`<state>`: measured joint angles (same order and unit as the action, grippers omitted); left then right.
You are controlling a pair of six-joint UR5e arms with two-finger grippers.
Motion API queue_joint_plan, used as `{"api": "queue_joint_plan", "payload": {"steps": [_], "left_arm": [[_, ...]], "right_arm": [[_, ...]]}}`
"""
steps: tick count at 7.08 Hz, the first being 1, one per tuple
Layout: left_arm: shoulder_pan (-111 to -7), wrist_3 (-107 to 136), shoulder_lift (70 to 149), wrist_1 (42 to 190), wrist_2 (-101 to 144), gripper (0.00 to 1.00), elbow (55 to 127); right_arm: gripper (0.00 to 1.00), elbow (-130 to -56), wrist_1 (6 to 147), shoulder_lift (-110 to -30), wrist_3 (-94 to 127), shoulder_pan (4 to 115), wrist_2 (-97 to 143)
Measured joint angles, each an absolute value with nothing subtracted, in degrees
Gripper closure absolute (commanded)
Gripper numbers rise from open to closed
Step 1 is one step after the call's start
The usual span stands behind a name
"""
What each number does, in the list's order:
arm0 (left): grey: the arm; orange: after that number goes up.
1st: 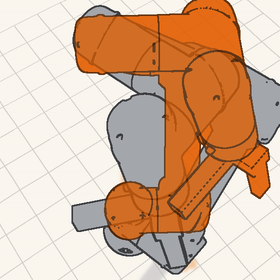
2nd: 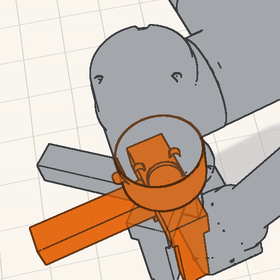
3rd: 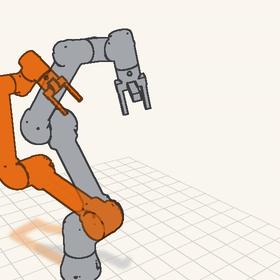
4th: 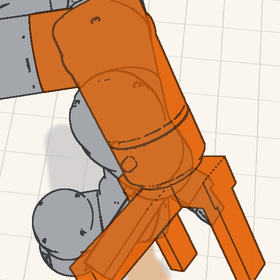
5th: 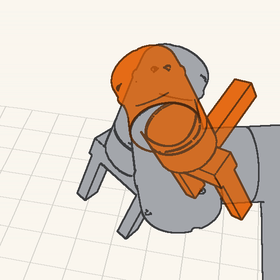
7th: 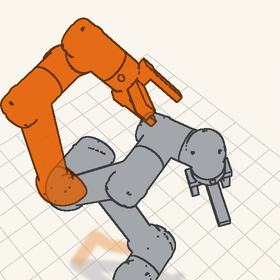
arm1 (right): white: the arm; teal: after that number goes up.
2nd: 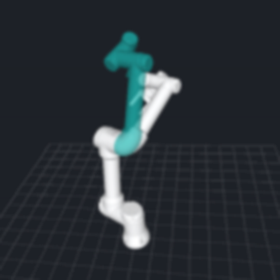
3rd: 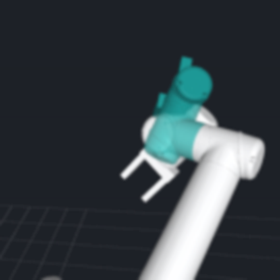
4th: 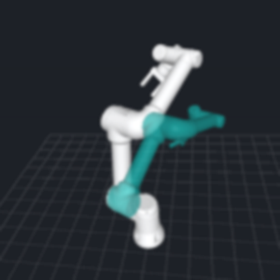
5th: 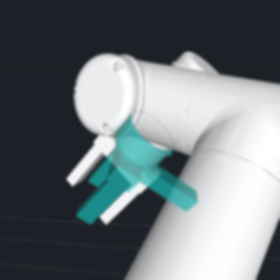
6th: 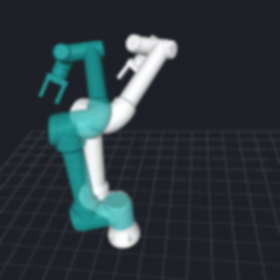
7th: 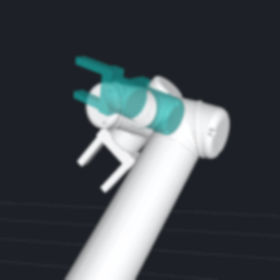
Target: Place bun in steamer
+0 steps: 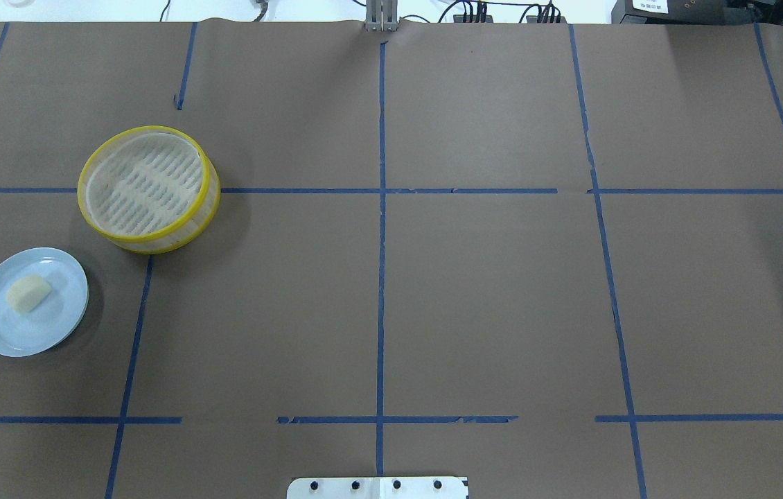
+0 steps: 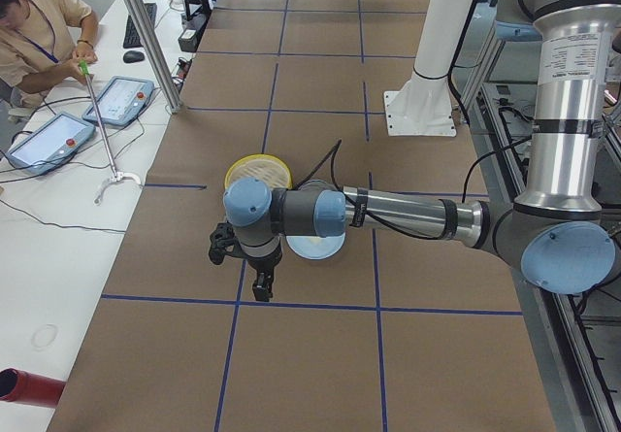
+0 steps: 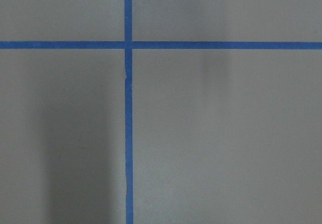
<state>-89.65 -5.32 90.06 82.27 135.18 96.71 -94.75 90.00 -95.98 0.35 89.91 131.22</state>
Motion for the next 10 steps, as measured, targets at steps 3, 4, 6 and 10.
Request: {"api": "queue_joint_plan", "payload": {"steps": [3,4,6,10], "left_arm": [[-89.61,-5.34,90.01,82.27,135.19,0.00,97.55],[-89.62,-5.62,89.74,82.64,135.15,0.00,97.82],[-89.64,-5.99,89.21,84.05,135.47,0.00,98.10],[-80.63,-3.07,89.02,102.70,140.17,0.00,95.40]], "right_arm": [[0.00,-94.75,90.00,-95.97,0.35,89.91,131.22],[0.00,-94.75,90.00,-95.97,0.35,89.91,131.22],[0.00,-94.75,90.00,-95.98,0.35,89.91,131.22],[0.00,-94.74,90.00,-95.98,0.35,89.91,131.22]]}}
